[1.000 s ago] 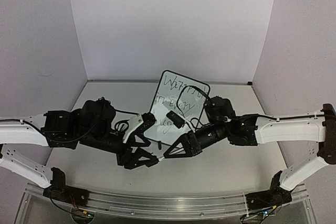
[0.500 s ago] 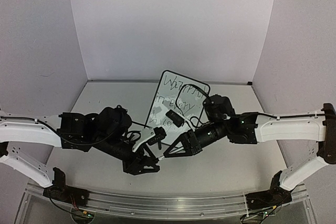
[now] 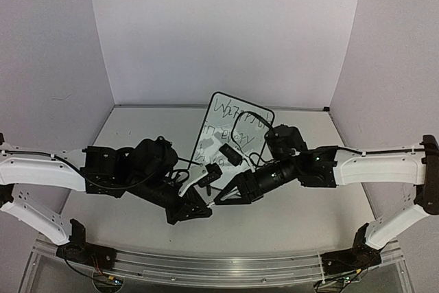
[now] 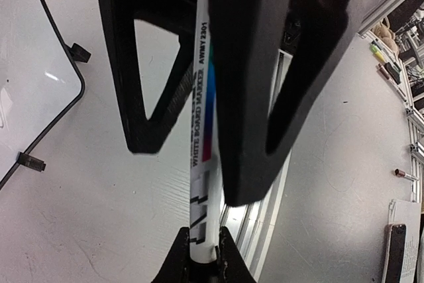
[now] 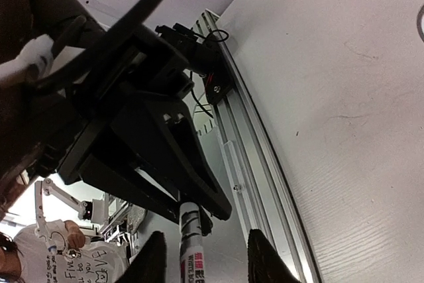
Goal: Write a sentence on the whiteboard
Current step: Pass from the right arm to the left, then put down the whiteboard marker at the center of the board.
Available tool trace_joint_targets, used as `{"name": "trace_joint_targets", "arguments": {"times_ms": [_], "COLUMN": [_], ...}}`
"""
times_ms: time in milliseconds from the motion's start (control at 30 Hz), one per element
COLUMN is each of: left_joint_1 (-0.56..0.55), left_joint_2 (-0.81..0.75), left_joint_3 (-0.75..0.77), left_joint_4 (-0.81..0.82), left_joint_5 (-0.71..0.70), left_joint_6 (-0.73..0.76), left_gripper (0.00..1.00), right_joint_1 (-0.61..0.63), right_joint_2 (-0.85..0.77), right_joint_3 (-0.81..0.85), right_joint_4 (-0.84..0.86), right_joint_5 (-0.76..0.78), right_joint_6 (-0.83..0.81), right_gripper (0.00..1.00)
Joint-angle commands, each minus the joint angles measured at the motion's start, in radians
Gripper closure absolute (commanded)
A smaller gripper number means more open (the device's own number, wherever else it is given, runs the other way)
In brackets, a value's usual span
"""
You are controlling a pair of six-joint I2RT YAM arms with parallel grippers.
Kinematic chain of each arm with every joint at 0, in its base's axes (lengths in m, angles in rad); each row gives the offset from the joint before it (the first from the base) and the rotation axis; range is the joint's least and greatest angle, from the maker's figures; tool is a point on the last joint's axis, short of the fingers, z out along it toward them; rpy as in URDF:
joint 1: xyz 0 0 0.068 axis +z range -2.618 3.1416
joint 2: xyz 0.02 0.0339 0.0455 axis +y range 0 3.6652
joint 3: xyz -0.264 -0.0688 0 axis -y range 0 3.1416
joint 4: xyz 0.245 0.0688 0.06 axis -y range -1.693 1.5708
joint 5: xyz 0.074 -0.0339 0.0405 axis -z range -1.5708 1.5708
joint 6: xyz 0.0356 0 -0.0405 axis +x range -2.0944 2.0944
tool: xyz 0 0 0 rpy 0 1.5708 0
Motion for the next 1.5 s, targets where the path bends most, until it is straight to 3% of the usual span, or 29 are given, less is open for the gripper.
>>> {"name": "trace_joint_targets", "arguments": {"times_ms": [0,67,100,367,533,833,1000,1100,1200,1467], "left_joint_1": [0.024,0.076,0.109,0.418,0.745,1.022,1.068,1.069,1.069,1.07], "left_joint_2": [-0.064,-0.084,-0.091,-0.168,-0.04,0.608,0.863,0.929,0.952,0.874], "left_joint_3": [-0.06,-0.111,-0.13,-0.227,-0.168,0.404,0.653,0.732,0.747,0.662], "left_joint_4": [0.009,-0.021,-0.037,-0.15,-0.07,-0.124,-0.223,-0.25,-0.248,-0.19], "left_joint_5": [-0.14,-0.171,-0.188,-0.301,-0.139,-0.035,0.005,0.002,-0.014,-0.085], "left_joint_6": [-0.111,-0.176,-0.207,-0.351,-0.252,-0.05,-0.005,0.022,0.029,0.025], "left_gripper": [1.0,1.0,1.0,1.0,1.0,1.0,1.0,0.98,0.83,0.2], "right_joint_1": [-0.08,-0.147,-0.187,-0.419,-0.48,-0.482,-0.482,-0.482,-0.483,-0.483], "right_joint_2": [-0.105,-0.154,-0.182,-0.25,-0.244,-0.277,-0.317,-0.347,-0.37,-0.356], "right_joint_3": [0.001,-0.028,-0.041,-0.113,-0.119,-0.105,-0.12,-0.136,-0.151,-0.159], "right_joint_4": [-0.063,-0.094,-0.102,-0.2,-0.213,-0.24,-0.244,-0.246,-0.248,-0.265], "right_joint_5": [0.17,0.239,0.276,0.4,0.476,0.632,0.651,0.661,0.67,0.705], "right_joint_6": [-0.021,-0.002,0.005,0.009,-0.001,-0.01,-0.003,0.001,0.002,-0.009], "right_gripper": [0.35,0.2,0.04,0.02,0.02,0.02,0.02,0.02,0.02,0.02]}}
